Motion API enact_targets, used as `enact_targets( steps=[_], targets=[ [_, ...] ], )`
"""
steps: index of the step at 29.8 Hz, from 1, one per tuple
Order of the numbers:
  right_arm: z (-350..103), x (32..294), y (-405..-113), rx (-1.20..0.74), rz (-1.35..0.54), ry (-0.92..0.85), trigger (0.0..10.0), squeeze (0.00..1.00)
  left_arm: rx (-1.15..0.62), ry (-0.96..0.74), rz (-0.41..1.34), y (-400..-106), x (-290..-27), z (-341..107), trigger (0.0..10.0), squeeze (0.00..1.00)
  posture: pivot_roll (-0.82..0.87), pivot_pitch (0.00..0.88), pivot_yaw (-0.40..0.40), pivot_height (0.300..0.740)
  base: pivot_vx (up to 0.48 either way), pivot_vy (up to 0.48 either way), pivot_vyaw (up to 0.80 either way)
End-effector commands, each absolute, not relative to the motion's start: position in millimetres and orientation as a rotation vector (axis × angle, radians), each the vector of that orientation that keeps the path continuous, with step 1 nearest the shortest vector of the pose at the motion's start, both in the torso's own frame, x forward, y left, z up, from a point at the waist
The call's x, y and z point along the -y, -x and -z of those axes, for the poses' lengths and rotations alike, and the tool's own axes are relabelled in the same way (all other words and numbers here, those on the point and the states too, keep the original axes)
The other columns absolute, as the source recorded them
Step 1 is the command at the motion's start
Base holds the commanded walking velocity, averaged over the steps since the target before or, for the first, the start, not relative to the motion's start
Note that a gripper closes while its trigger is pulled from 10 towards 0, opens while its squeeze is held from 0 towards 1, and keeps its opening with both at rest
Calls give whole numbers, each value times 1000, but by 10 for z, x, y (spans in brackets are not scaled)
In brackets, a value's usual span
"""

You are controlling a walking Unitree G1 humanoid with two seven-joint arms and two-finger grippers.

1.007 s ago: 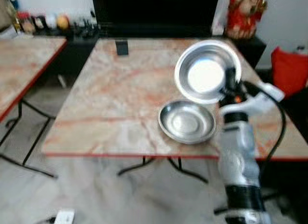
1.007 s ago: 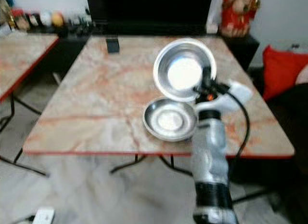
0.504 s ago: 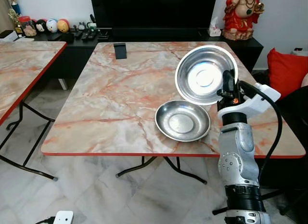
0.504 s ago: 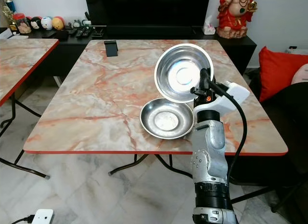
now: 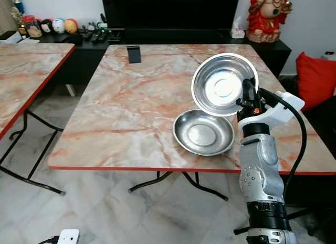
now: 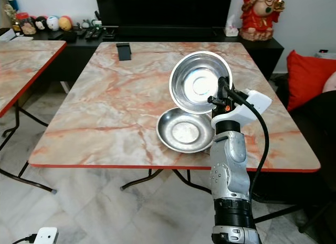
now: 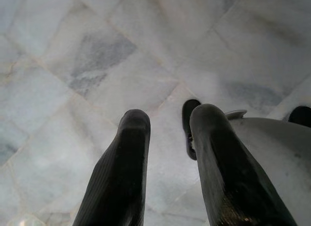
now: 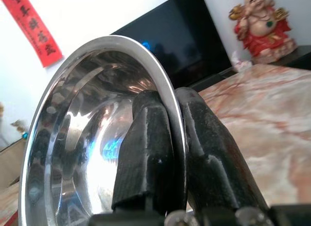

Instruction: Setting the table

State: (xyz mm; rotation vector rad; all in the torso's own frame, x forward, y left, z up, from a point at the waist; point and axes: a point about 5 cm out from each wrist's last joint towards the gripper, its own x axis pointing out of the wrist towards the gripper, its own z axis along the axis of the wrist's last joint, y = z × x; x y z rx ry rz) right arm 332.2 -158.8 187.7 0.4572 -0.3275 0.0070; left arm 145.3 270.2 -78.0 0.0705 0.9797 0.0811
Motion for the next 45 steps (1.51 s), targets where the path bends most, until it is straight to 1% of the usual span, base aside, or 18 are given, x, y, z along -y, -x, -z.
enact_targets(
  steps=[1,6,13,24,38,45],
  targets=[
    [-1869,1579,-3327,318,-6,-456,10000,0,-995,-76,-86,-1428,-2724,784,10000,0,-8,0,1,740,0,0,0],
    [-1857,1558,-3328,312,-9,-459,10000,0,-999,-65,-94,-1421,-2724,788,10000,0,-6,0,0,740,0,0,0],
    [-1862,1542,-3335,310,-14,-464,10000,0,-999,-70,-90,-1422,-2725,788,10000,0,-2,0,-3,740,0,463,0],
    [-1853,1545,-3336,304,-9,-466,10000,0,-998,-74,-85,-1426,-2726,785,10000,0,-1,0,-2,740,0,0,0],
    [-1779,1620,-3350,260,42,-457,10000,0,-1004,-78,-60,-1428,-2717,786,10000,0,-2,0,-3,740,0,0,0],
    [-1775,1595,-3349,255,30,-456,10000,0,-1003,-79,-61,-1428,-2718,785,10000,0,-1,0,-4,740,251,0,0]
  ],
)
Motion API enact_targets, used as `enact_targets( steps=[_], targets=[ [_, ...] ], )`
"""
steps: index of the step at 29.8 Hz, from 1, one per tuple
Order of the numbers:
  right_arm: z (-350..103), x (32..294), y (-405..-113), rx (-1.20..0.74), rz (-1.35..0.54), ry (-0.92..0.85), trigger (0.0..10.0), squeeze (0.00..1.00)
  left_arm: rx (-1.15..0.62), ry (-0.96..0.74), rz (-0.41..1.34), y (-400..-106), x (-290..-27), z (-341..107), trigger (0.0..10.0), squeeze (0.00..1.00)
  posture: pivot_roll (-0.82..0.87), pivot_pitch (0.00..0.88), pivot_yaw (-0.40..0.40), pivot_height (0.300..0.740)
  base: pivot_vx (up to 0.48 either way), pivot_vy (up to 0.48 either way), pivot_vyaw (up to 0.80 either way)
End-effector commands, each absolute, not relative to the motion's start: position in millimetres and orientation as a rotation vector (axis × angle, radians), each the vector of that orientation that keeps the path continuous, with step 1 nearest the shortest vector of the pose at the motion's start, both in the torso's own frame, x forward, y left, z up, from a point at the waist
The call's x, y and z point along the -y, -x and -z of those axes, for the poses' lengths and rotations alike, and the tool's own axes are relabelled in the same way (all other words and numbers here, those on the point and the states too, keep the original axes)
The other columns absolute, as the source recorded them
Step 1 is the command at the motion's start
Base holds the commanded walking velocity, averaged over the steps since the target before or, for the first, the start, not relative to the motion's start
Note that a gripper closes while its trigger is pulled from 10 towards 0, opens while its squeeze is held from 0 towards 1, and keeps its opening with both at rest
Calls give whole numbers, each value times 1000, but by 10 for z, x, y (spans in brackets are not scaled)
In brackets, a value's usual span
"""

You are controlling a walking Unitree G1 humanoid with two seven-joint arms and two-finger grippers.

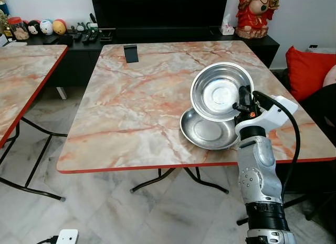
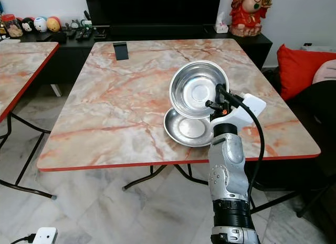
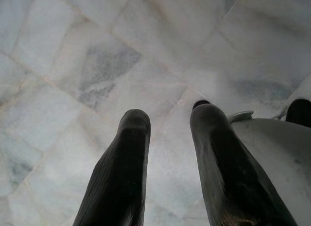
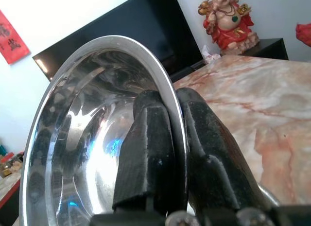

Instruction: Setting the table

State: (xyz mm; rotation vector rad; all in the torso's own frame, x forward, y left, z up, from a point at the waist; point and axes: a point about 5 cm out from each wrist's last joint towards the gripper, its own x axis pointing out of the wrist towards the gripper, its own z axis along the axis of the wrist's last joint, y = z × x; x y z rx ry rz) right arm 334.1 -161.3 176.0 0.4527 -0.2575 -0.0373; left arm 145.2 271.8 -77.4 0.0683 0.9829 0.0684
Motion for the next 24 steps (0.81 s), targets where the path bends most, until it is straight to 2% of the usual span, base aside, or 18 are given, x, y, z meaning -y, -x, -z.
enact_targets(
  steps=[1,8,24],
  targets=[
    [-1775,1595,-3349,255,30,-456,10000,0,-1003,-79,-61,-1428,-2718,785,10000,0,-1,0,-4,740,259,0,0],
    [-1773,1578,-3351,250,17,-453,10000,0,-1002,-82,-59,-1430,-2717,785,10000,0,-1,0,-6,740,282,0,0],
    [-1746,1503,-3312,221,-16,-433,10000,0,-1003,-84,-53,-1434,-2714,784,10000,0,0,0,-7,740,16,0,0]
  ],
)
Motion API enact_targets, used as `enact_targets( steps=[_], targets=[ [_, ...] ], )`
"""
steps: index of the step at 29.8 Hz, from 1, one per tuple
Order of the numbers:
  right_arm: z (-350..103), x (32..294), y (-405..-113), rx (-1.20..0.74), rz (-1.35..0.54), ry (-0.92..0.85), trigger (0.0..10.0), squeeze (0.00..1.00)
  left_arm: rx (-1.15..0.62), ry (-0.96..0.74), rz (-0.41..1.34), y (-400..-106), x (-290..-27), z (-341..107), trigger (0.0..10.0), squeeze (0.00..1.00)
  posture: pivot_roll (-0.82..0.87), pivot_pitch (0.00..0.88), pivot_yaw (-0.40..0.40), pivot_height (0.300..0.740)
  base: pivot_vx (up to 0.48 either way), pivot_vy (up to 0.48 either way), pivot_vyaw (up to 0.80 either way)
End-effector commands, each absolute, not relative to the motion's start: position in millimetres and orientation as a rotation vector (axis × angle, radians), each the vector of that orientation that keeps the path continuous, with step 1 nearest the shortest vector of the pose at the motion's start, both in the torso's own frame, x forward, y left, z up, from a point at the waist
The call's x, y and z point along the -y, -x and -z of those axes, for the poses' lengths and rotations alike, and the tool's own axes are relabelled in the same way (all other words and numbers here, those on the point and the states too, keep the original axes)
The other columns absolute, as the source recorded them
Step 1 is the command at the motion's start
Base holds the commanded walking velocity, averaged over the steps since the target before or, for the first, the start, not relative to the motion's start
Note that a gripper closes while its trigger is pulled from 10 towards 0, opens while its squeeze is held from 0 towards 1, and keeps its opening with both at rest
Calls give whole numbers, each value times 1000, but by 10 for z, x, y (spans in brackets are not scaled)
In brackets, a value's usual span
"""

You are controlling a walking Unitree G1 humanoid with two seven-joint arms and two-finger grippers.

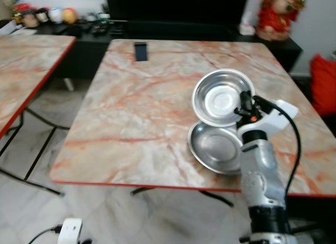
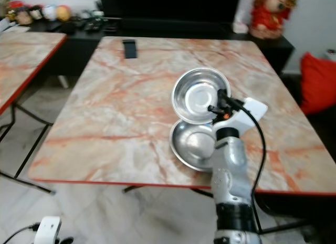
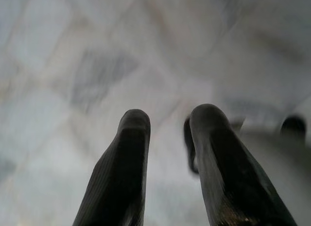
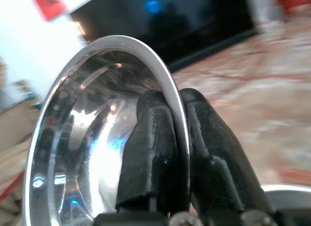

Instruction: Setting the table

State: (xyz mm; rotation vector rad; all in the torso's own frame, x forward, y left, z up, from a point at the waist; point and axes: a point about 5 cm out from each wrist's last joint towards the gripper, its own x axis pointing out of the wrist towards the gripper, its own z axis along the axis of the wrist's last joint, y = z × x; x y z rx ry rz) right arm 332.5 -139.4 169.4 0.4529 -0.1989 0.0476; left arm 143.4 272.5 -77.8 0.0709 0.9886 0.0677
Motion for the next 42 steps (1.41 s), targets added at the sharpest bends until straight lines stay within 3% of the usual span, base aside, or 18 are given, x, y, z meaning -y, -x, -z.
enact_targets(
  steps=[1,8,12,17,29,42],
  targets=[
    [-1741,1502,-3311,216,-15,-430,10000,0,-1003,-84,-53,-1435,-2715,784,10000,0,0,0,-7,740,0,0,0],
    [-1666,1580,-3284,112,52,-360,10000,0,-1009,-84,-47,-1433,-2716,784,10000,0,-5,0,-2,740,0,0,0],
    [-1613,1793,-3279,-35,186,-329,10000,0,-1017,-84,-39,-1429,-2716,786,10000,0,-13,0,1,740,0,0,0],
    [-1575,1882,-3249,-111,244,-342,10000,0,-1019,-82,-32,-1430,-2714,786,10000,0,-15,0,7,740,0,0,0],
    [-1472,1803,-3205,-259,220,-497,10000,0,-1025,-87,-20,-1431,-2718,784,10000,0,-17,0,13,740,0,0,0],
    [-1591,1873,-3100,-282,256,-444,10000,0,-1026,-85,-13,-1429,-2711,787,10000,0,-27,0,14,740,0,0,0]
  ],
)
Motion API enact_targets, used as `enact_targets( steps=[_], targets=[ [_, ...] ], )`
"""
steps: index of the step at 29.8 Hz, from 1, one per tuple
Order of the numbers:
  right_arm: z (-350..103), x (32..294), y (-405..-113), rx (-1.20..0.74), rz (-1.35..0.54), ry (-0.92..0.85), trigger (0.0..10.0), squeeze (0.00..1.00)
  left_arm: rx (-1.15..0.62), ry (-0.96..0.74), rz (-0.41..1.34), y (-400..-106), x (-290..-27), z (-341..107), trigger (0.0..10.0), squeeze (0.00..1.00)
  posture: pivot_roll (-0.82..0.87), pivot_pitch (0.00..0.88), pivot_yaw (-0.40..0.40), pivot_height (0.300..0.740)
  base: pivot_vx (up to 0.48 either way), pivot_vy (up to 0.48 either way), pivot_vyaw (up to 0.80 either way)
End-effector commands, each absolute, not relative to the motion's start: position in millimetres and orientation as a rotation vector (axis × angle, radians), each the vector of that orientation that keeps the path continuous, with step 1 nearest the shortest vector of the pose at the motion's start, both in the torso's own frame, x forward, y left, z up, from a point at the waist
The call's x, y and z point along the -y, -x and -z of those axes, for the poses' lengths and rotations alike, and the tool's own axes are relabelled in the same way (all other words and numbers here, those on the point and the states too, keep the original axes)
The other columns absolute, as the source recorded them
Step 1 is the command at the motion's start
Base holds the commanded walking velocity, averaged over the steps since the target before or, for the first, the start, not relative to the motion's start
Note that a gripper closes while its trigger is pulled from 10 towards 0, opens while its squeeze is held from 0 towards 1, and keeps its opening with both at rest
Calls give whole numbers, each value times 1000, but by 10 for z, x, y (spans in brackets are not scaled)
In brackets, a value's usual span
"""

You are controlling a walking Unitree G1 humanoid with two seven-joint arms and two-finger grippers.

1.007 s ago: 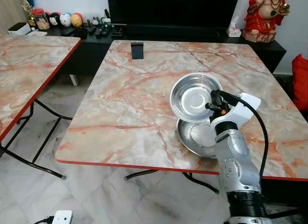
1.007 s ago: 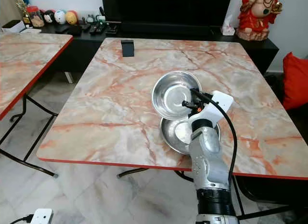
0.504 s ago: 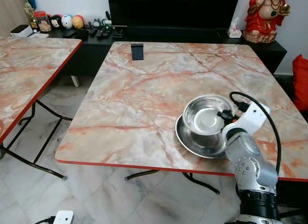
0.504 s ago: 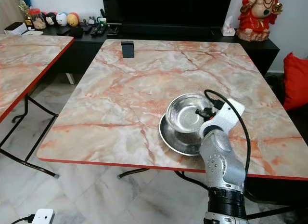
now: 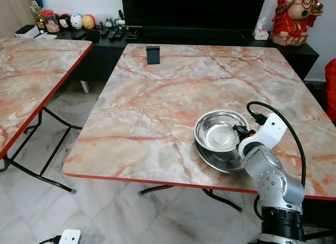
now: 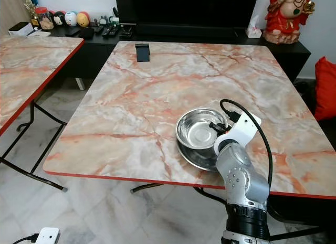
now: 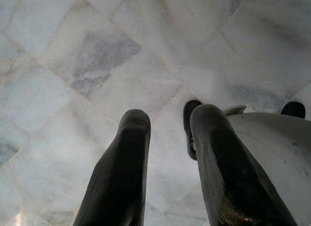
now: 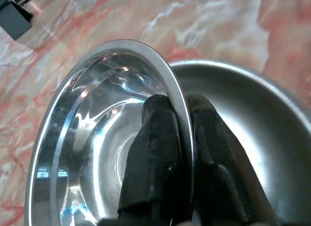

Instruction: Setting the table

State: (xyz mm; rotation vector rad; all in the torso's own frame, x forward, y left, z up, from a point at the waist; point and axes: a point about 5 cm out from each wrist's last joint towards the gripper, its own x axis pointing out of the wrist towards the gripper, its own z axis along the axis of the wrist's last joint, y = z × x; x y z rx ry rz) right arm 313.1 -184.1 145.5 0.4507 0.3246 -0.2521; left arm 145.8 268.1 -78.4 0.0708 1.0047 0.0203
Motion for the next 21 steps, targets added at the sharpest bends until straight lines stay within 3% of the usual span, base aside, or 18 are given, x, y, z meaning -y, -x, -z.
enact_targets(
  steps=[1,21],
  targets=[
    [-1608,1869,-3090,-280,254,-444,10000,0,-1026,-85,-13,-1430,-2712,786,10000,0,-27,0,14,740,0,0,0],
    [-1402,1901,-2909,-368,315,-477,10000,0,-1029,-91,-4,-1443,-2721,778,10000,0,-32,0,28,740,0,0,0]
  ],
)
